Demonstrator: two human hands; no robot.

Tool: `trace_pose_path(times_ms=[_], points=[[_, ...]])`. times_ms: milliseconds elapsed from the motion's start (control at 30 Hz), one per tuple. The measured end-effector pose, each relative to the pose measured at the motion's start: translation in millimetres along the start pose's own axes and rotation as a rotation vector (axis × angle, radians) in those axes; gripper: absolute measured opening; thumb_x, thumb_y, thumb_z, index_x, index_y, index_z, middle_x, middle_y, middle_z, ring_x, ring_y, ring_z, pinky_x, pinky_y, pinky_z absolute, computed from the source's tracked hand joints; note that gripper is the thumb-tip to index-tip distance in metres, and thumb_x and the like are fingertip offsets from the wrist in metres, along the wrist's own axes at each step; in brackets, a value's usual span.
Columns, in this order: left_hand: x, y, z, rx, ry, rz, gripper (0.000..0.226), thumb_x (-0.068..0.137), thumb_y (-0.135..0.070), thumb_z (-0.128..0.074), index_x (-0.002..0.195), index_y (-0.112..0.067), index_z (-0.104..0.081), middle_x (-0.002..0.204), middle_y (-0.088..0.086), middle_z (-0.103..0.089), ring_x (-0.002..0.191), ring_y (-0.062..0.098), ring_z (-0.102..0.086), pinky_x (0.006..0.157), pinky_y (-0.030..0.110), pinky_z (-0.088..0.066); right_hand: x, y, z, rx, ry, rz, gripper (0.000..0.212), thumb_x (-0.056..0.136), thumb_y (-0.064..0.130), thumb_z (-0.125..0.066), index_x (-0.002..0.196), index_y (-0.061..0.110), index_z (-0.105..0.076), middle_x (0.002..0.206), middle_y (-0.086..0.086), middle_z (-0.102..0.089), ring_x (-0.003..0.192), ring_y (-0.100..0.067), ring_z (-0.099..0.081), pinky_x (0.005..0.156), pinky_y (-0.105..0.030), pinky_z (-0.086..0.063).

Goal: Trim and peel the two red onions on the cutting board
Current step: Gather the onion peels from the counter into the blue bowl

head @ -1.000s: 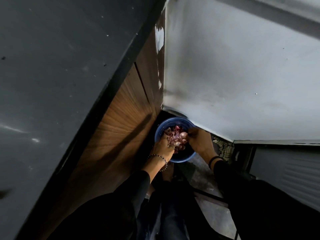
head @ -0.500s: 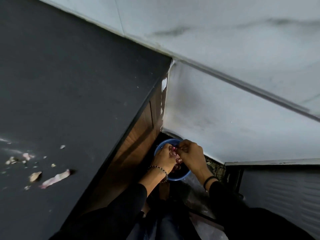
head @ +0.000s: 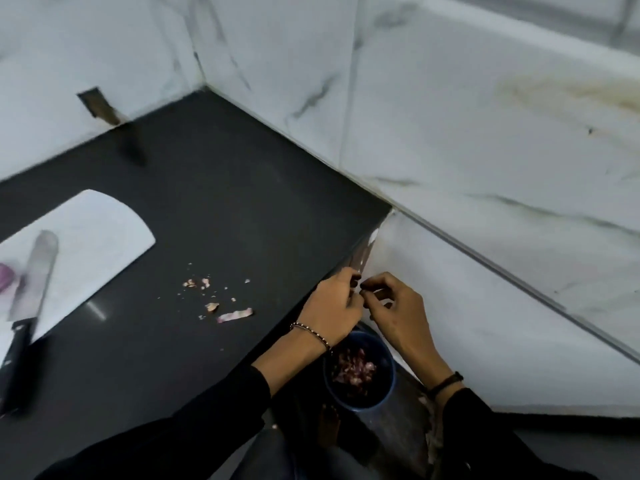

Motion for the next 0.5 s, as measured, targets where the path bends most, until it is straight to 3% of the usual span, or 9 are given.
trace_pose_path(times_ms=[267,367,433,500], points=[[-38,27,109,0.060,-0.347,0.023,0.027,0.095,-0.016,-0.051,0.121,-0.021,-0.057,0.113,-0.001,-0.066,0.102,0.017,-0.063,0.089,0.040,-0.052,22,104,-68,-0.031,0.216,0.316,0.016,0.092,0.013,-0.065,0.104,0.021,-0.072,0.097,0.014,-0.070,0.093,0.000,-0.064,0.081,-0.015,-0.051],[-59,57,143,0.121,-0.446,0.106,0.026,0.096,-0.019,-0.050,0.121,-0.023,-0.057,0.115,-0.004,-0.064,0.105,0.015,-0.060,0.090,0.037,-0.051,22,129,-113,-0.091,0.368,0.440,0.025,0.094,0.016,-0.062,0.118,0.019,-0.068,0.115,0.008,-0.069,0.108,-0.002,-0.062,0.093,-0.020,-0.049],[-73,81,160,0.161,-0.499,0.169,0.029,0.097,-0.020,-0.049,0.124,-0.024,-0.055,0.119,-0.004,-0.060,0.110,0.013,-0.056,0.092,0.033,-0.049,22,132,-147,-0.212,0.487,0.455,0.044,0.097,0.021,-0.056,0.141,0.017,-0.054,0.146,0.000,-0.054,0.137,-0.010,-0.046,0.115,-0.026,-0.035],[-90,103,175,0.181,-0.552,0.213,0.031,0.096,-0.020,-0.050,0.126,-0.023,-0.055,0.123,-0.003,-0.059,0.115,0.012,-0.053,0.093,0.028,-0.045,15,132,-175,-0.420,0.571,0.500,0.061,0.101,0.031,-0.043,0.157,0.012,-0.027,0.165,-0.005,-0.026,0.153,-0.014,-0.017,0.125,-0.027,-0.010]])
Point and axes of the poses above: each hand's wrist, its own x-axis towards the middle knuckle, its own z-axis out of the back of the hand, y = z × x, the point moved 8 cm from there along x, towards the middle knuckle
